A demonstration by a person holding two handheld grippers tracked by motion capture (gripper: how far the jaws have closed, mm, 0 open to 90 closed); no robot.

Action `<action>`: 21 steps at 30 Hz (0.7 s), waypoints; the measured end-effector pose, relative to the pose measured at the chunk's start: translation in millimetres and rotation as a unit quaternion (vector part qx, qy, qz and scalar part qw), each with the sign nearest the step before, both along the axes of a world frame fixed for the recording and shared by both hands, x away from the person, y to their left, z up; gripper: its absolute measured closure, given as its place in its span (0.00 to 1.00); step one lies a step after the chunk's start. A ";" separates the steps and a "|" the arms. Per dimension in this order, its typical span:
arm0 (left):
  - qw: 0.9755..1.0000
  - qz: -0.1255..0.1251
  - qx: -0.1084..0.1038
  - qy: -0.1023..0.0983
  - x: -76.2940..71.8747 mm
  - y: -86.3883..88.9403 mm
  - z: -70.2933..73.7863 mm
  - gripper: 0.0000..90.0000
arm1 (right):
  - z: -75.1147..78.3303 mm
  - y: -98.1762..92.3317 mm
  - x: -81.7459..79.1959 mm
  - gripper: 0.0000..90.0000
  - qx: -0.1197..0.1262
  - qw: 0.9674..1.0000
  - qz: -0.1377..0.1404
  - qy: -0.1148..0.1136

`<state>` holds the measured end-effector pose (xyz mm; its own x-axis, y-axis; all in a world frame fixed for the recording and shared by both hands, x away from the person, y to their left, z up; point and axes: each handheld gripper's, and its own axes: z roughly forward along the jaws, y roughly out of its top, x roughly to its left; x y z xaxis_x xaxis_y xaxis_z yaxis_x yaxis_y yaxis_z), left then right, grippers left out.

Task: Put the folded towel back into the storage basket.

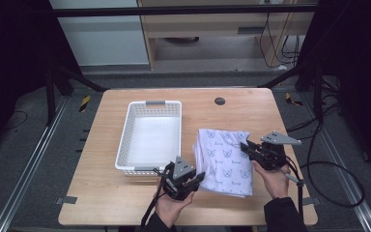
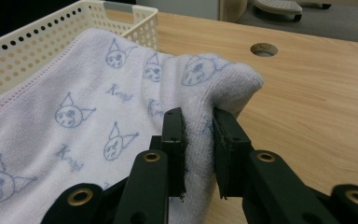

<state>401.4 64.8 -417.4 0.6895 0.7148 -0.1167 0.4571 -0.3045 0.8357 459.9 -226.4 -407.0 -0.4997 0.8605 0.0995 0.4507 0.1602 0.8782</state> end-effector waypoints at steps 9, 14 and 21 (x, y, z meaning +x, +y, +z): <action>1.000 0.005 -0.001 -0.024 1.4 21.2 25.9 0.84 | 23.7 21.0 2.9 0.84 0.002 1.000 0.010 -0.028; 0.999 0.008 -0.009 -0.029 3.7 29.6 36.1 0.84 | 34.8 29.1 5.8 0.84 0.000 0.999 0.012 -0.038; 0.999 0.013 -0.024 -0.039 7.7 41.9 51.2 0.84 | 54.1 40.9 9.0 0.84 -0.004 0.999 0.012 -0.052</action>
